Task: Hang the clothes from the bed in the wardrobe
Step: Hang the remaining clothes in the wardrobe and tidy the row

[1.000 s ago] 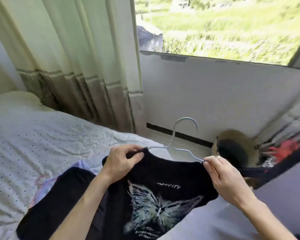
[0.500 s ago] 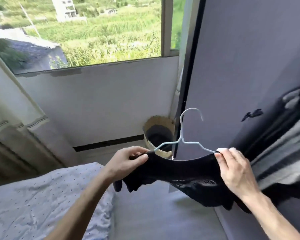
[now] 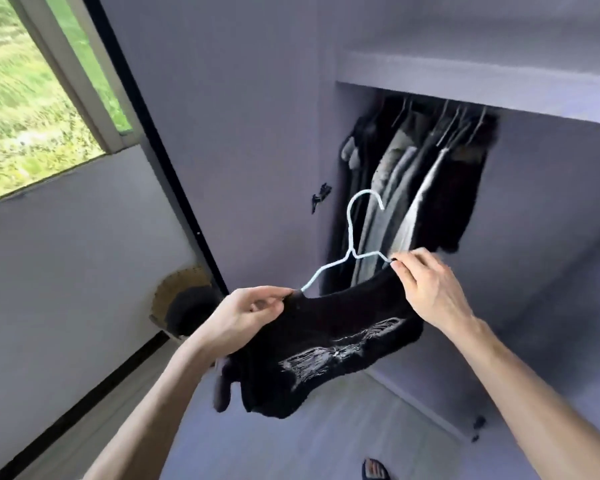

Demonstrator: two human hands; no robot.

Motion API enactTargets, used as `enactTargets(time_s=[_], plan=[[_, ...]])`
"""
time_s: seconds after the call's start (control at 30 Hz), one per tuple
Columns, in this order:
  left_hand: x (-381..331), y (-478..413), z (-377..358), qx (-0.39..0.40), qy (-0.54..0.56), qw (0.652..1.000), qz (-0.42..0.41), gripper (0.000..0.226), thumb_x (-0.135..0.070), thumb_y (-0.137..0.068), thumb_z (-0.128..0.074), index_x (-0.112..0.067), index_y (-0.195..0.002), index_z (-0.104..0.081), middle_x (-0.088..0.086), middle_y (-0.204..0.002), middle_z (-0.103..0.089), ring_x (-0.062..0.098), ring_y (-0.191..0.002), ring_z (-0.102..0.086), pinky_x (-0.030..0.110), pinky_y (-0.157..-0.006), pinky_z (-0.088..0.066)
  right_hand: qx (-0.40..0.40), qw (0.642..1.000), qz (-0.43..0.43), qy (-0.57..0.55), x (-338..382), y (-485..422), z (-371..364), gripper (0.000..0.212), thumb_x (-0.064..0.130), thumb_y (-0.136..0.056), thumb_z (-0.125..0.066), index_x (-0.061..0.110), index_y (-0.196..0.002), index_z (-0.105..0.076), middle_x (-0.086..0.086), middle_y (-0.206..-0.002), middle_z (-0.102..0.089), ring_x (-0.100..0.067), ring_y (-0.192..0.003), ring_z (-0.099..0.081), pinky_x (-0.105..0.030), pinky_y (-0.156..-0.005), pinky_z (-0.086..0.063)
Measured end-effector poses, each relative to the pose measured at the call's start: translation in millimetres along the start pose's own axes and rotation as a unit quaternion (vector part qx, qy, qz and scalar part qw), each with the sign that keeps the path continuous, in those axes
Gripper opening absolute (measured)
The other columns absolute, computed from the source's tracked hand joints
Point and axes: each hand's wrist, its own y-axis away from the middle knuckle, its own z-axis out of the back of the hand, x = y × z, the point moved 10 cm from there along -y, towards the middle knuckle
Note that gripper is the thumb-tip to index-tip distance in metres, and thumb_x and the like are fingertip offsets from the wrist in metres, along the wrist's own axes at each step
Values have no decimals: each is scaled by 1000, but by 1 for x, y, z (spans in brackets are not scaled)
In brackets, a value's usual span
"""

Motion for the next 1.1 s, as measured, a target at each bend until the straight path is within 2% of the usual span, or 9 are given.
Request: enactTargets(time_s=[0.1, 0.33, 0.47, 0.57, 0.63, 0.7, 0.8, 0.9, 1.1], plan=[[-30, -25, -32, 64, 30, 997, -20, 32, -15, -99, -58, -38, -119, -71, 1, -107, -72, 11, -104, -64, 17, -100, -42, 40, 995, -94, 3, -35, 16, 6, 30, 33, -103, -45, 17, -118, -65, 0, -109, -63, -26, -102, -61, -45, -88, -51], [-111, -78, -112, 126, 47, 988, -71, 35, -15, -102, -49, -32, -130, -65, -9, -81, -54, -8, -76, -51, 1, -84, -34, 116, 961, -249, 7, -116, 32, 45, 32, 41, -100, -52, 31, -130, -58, 4, -134, -55, -21, -128, -48, -38, -107, -39], [-139, -116, -165, 156, 11, 986, -64, 40, -19, -105, -41, -27, -141, -54, 1, -118, -64, 7, -106, -55, 11, -86, -39, 48, 956, -287, 46, -150, 7, 113, 36, 32, -99, -56, 25, -134, -54, 0, -142, -48, -24, -132, -44, -39, -105, -41], [-159, -150, -200, 141, -9, 988, -55, 42, -20, -105, -38, -26, -145, -49, -3, -135, -58, 8, -114, -56, 17, -93, -39, -49, 958, -257, 120, -156, -31, 181, 39, 28, -98, -54, 20, -137, -52, -1, -150, -40, -24, -138, -34, -41, -106, -40], [-176, -175, -219, 128, -7, 991, -49, 45, -18, -104, -36, -26, -147, -46, -3, -132, -57, -4, -90, -53, 11, -81, -39, -123, 952, -207, 190, -152, -61, 227, 42, 26, -97, -55, 17, -138, -52, -5, -152, -38, -27, -140, -31, -45, -107, -39], [-198, -199, -232, 107, -1, 993, -48, 46, -16, -103, -35, -24, -148, -45, -1, -132, -58, -1, -89, -57, 11, -76, -46, -167, 939, -168, 250, -151, -89, 262, 45, 27, -96, -55, 16, -140, -50, -9, -154, -37, -29, -142, -29, -48, -111, -33], [-232, -232, -243, 76, -10, 995, -56, 49, -15, -102, -34, -23, -149, -43, 7, -137, -58, 28, -118, -61, 34, -97, -52, -131, 926, -183, 303, -176, -122, 281, 50, 35, -100, -45, 23, -148, -41, -9, -158, -31, -27, -147, -20, -51, -118, -18], [-257, -266, -256, 49, 1, 996, -79, 50, -12, -102, -34, -21, -150, -40, 11, -136, -58, 34, -121, -59, 43, -102, -50, -112, 913, -199, 339, -202, -133, 277, 47, 51, -101, -30, 35, -141, -49, -4, -152, -43, -26, -143, -32, -51, -114, -21], [-287, -312, -276, -58, -4, 987, -148, 46, -19, -106, -34, -24, -152, -37, 3, -137, -50, 21, -120, -56, 24, -91, -41, -294, 867, -125, 382, -192, -122, 278, 40, 48, -102, -38, 24, -118, -66, -3, -128, -61, -27, -108, -53, -41, -92, -35]])
